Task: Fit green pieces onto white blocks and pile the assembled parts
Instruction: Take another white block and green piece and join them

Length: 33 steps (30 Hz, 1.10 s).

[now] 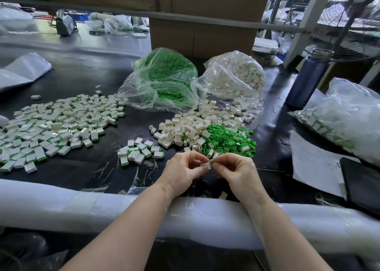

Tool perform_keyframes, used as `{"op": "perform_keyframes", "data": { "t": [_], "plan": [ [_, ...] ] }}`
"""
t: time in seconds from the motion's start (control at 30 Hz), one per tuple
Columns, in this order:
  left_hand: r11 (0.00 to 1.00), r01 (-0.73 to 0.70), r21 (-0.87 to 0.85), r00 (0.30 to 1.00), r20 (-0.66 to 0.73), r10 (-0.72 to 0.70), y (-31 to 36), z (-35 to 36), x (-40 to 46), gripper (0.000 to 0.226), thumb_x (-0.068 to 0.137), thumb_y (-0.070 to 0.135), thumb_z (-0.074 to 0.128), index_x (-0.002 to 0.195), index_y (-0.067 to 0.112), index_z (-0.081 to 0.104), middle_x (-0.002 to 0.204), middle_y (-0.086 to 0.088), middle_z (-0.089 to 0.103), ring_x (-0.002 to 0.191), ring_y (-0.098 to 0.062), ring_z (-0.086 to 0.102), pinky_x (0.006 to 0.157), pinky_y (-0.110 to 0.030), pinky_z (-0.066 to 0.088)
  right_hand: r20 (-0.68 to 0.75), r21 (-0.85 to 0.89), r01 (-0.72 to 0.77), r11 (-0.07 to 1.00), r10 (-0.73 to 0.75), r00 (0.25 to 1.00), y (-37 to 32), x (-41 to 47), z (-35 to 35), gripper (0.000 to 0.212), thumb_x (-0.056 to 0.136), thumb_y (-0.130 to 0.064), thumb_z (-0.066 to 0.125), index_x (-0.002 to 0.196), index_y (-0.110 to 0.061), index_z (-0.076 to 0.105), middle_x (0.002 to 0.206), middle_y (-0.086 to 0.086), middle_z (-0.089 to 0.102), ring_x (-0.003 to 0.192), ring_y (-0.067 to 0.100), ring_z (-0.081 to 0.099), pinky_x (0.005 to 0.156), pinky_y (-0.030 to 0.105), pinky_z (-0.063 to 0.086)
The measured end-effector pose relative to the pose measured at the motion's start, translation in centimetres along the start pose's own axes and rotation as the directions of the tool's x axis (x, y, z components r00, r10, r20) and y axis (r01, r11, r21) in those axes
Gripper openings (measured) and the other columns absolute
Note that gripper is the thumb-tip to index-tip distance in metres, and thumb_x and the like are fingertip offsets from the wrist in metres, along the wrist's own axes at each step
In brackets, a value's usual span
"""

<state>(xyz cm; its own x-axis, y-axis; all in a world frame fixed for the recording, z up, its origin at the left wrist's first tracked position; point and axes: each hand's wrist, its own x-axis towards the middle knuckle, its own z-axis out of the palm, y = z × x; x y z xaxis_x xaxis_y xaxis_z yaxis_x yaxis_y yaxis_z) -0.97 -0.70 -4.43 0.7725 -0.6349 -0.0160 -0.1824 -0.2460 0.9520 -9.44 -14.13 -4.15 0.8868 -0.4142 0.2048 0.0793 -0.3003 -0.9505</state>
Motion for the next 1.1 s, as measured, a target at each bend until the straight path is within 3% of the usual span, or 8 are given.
{"op": "perform_keyframes", "data": {
  "t": [0.33,0.73,0.97,1.1],
  "plan": [
    [0.998,-0.013,0.057,1.0,-0.013,0.013,0.19,0.32,-0.09,0.009,0.084,0.014,0.067,0.087,0.02,0.073,0.086,-0.003,0.072,0.09,-0.022,0.066,0.094,-0.04,0.048,-0.002,-0.007,-0.065,0.998,0.065,0.998,0.0,0.03,0.02,0.022,0.076,0.007,0.069,0.071,-0.012,0.062,0.055,-0.005,0.058,0.05,0.003,0.051,0.053,0.018,0.046],
    [0.992,-0.032,0.122,0.999,0.009,0.031,0.22,0.53,-0.1,0.012,0.082,0.016,0.07,0.079,0.027,0.07,0.083,-0.001,0.071,0.086,-0.021,0.066,0.091,-0.04,0.049,0.003,-0.036,-0.076,0.996,0.076,0.997,0.01,0.04,-0.09,0.024,0.072,0.008,0.071,0.066,-0.014,0.063,0.058,0.003,0.061,0.051,0.007,0.052,0.052,0.021,0.045],
    [0.982,-0.053,0.182,0.998,0.052,0.044,0.22,0.47,-0.09,0.013,0.082,0.019,0.069,0.078,0.031,0.069,0.084,0.0,0.071,0.09,-0.02,0.064,0.093,-0.04,0.048,0.038,-0.002,-0.102,0.995,0.102,0.994,-0.13,-0.02,-0.21,0.025,0.07,0.011,0.07,0.065,-0.012,0.063,0.054,-0.001,0.06,0.047,0.004,0.053,0.048,0.017,0.044],
    [0.993,-0.049,0.105,0.998,0.036,0.046,0.46,0.35,-0.21,0.012,0.083,0.015,0.068,0.079,0.026,0.07,0.083,-0.003,0.071,0.082,-0.018,0.064,0.09,-0.041,0.05,0.018,0.057,-0.111,0.992,0.11,0.994,-0.15,-0.02,-0.23,0.018,0.072,0.009,0.071,0.068,-0.007,0.064,0.053,-0.003,0.061,0.046,0.005,0.053,0.047,0.017,0.043]
  ]
}}
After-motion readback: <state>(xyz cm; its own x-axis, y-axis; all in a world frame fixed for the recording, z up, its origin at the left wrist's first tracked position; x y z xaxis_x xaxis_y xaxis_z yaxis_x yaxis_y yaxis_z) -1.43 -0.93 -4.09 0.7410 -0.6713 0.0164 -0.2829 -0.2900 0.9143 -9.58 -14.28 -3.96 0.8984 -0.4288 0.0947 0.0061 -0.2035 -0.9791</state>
